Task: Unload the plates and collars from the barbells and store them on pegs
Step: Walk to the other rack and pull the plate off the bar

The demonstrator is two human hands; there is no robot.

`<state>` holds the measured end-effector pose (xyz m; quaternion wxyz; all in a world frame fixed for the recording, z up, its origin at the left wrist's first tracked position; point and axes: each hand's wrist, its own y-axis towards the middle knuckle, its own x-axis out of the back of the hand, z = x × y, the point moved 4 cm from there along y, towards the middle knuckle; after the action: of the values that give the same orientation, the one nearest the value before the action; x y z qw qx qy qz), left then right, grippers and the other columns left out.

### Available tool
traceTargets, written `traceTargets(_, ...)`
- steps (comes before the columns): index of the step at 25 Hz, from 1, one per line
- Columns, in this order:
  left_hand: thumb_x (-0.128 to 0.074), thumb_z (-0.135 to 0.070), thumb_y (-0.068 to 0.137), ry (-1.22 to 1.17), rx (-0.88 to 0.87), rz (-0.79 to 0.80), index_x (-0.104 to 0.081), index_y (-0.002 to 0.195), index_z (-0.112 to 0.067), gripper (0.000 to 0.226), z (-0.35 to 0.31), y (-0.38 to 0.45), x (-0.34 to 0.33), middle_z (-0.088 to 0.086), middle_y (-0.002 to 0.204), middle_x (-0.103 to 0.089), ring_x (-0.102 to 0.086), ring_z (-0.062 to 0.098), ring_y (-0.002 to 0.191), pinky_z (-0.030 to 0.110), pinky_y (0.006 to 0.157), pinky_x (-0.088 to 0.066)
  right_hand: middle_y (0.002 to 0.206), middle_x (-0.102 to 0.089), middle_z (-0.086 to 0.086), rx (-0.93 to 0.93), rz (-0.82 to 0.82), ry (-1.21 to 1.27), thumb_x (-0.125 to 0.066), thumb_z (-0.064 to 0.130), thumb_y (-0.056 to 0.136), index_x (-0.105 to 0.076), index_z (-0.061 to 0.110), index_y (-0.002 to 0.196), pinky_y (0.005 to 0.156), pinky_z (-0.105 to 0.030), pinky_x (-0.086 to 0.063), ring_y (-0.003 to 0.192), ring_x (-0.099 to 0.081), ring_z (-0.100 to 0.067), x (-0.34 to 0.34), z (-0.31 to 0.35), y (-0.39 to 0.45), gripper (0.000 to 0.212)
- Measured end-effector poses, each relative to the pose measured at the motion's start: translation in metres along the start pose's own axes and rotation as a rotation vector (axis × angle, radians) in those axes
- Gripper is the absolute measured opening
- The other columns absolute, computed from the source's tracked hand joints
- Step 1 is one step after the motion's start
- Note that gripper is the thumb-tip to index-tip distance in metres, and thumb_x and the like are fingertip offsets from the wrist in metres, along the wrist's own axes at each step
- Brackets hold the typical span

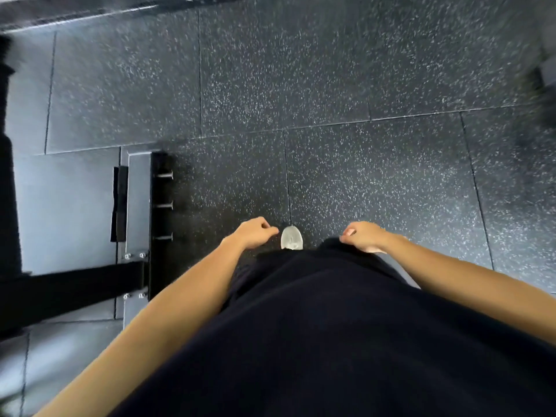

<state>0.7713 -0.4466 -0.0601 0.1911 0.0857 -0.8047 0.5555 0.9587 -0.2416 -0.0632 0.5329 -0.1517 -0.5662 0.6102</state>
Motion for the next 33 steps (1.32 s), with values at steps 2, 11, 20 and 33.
traceTargets(2, -0.051, -0.047, 0.095, 0.036, -0.007, 0.004, -0.057, 0.122, -0.017, 0.041, -0.021, 0.024, 0.05, 0.004, 0.124, -0.06, -0.053, 0.018, 0.099, 0.03, 0.086, -0.039, 0.128, -0.059, -0.009, 0.0, -0.079, 0.056, -0.054, 0.035, 0.096, -0.059, 0.01, 0.119, 0.095, -0.035, -0.042, 0.116, -0.055, -0.028, 0.054, 0.019, 0.027, 0.034)
traceTargets(11, -0.053, -0.044, 0.095, 0.073, 0.08, 0.077, -0.056, 0.125, -0.015, 0.042, -0.101, 0.15, 0.189, 0.007, 0.129, -0.058, -0.055, 0.025, 0.115, 0.036, 0.099, -0.043, 0.112, -0.064, -0.014, -0.022, -0.025, 0.013, -0.055, 0.033, 0.094, -0.06, 0.0, 0.113, 0.093, -0.041, -0.045, 0.11, -0.058, -0.035, 0.256, 0.079, 0.166, 0.038)
traceTargets(20, -0.056, -0.044, 0.091, -0.395, 0.222, -0.285, -0.065, 0.113, -0.017, 0.036, -0.166, 0.228, 0.373, 0.007, 0.119, -0.066, -0.059, 0.026, 0.111, 0.033, 0.095, -0.045, 0.123, -0.063, -0.017, 0.122, 0.059, -0.26, -0.055, 0.031, 0.094, -0.061, 0.0, 0.119, 0.096, -0.039, -0.047, 0.113, -0.058, -0.033, 0.476, 0.216, 0.303, 0.04)
traceTargets(33, -0.052, -0.041, 0.095, -0.612, 0.32, -0.282, -0.061, 0.121, -0.011, 0.04, -0.079, 0.355, 0.669, 0.01, 0.124, -0.063, -0.058, 0.026, 0.113, 0.029, 0.088, -0.043, 0.119, -0.062, -0.005, 0.232, 0.026, -0.421, -0.061, 0.037, 0.088, -0.061, 0.019, 0.108, 0.092, -0.033, -0.043, 0.104, -0.055, -0.022, 0.653, 0.536, 0.524, 0.027)
